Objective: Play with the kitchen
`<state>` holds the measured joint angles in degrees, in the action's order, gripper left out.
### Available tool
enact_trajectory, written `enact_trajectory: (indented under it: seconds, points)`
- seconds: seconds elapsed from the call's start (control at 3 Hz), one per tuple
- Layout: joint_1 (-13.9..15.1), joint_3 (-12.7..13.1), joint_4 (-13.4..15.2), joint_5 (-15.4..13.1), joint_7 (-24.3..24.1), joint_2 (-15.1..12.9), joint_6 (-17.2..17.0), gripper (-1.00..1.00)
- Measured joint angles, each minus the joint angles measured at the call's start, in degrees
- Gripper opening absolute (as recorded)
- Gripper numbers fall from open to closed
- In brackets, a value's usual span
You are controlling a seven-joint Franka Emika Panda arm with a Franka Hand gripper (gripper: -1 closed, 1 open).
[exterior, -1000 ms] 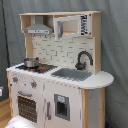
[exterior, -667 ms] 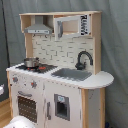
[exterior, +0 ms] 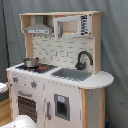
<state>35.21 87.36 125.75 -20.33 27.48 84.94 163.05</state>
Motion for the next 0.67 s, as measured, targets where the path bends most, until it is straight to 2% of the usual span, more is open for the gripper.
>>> enact_trajectory:
  seconds: [0.33, 0.67]
  points:
    - [5.49, 0.75, -0.18, 0.03, 1.49, -0.07, -0.68, 1.00]
    - [8.01, 0.75, -0.17, -0.01, 5.58, -0.07, 2.80, 1.00]
